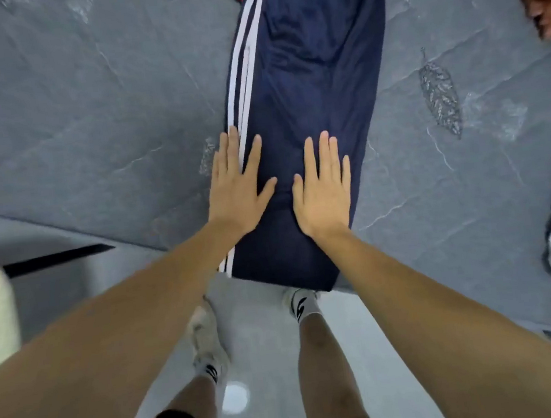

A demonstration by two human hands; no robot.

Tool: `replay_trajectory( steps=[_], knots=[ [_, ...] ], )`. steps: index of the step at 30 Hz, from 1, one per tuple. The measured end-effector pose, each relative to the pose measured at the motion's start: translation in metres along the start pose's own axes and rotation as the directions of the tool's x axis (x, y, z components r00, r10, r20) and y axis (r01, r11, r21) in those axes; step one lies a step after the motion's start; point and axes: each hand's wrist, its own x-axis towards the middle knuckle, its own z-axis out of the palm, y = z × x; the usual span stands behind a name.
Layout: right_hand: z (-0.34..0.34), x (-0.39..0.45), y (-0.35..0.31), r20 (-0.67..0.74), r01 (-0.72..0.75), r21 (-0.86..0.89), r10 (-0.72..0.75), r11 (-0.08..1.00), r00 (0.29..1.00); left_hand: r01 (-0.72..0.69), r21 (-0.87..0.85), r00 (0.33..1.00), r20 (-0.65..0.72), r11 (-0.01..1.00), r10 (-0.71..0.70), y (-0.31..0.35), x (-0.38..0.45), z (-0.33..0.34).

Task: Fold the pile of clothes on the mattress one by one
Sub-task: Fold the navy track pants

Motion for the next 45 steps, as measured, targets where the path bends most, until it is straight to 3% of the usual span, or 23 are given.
replay_trajectory(
  steps=[6, 9, 12, 14, 17, 19, 22, 27, 32, 38, 42, 45],
  knots=[
    [0.028, -0.090, -0.019, -0.059, -0.069, 0.042, 0.072, 0.997, 0.996, -0.044, -0.023, 0.998, -0.051, 0.999, 0.043, -0.016, -0.083, 0.026],
    [0.029, -0.112, -0.027, -0.139, -0.177, 0.249, 0.216, 0.952, 0.966, 0.015, -0.180, 0.989, -0.141, 0.984, -0.041, -0.022, -0.110, 0.024],
    [0.018, -0.120, -0.032, -0.070, -0.335, 0.410, 0.395, 0.849, 0.916, 0.089, -0.310, 0.974, -0.171, 0.946, -0.148, -0.018, -0.126, 0.017],
    [0.009, -0.119, -0.029, -0.019, -0.436, 0.408, 0.485, 0.802, 0.874, 0.178, -0.417, 0.964, -0.108, 0.891, -0.243, -0.017, -0.128, 0.019],
    [0.001, -0.120, -0.018, 0.036, -0.554, 0.409, 0.594, 0.725, 0.804, 0.291, -0.646, 0.934, 0.031, 0.705, -0.356, -0.018, -0.129, 0.023],
    [-0.002, -0.125, -0.010, 0.048, -0.515, 0.487, 0.567, 0.706, 0.822, 0.317, -0.681, 0.929, 0.084, 0.660, -0.360, -0.018, -0.136, 0.022],
    [-0.003, -0.140, -0.009, 0.237, -0.485, 0.756, 0.507, 0.439, 0.829, 0.306, -0.767, 0.936, 0.134, 0.563, -0.326, -0.016, -0.157, 0.022],
    [0.002, -0.179, -0.008, 0.452, -0.529, 0.810, 0.305, 0.253, 0.838, 0.394, -0.820, 0.913, 0.295, 0.415, -0.282, -0.026, -0.208, 0.027],
    [0.006, -0.232, -0.008, 0.511, -0.556, 0.790, 0.222, 0.258, 0.830, 0.465, -0.786, 0.884, 0.392, 0.407, -0.255, -0.032, -0.254, 0.037],
    [-0.002, -0.247, -0.006, 0.521, -0.551, 0.805, 0.181, 0.220, 0.834, 0.450, -0.817, 0.880, 0.336, 0.361, -0.337, -0.018, -0.271, 0.030],
    [-0.002, -0.258, 0.001, 0.652, -0.653, 0.730, 0.083, 0.200, 0.754, 0.538, -0.812, 0.833, 0.470, 0.226, -0.292, -0.016, -0.280, 0.031],
    [0.002, -0.272, 0.005, 0.697, -0.685, 0.688, 0.041, 0.240, 0.716, 0.626, -0.748, 0.778, 0.584, 0.221, -0.230, -0.016, -0.297, 0.035]
  ],
)
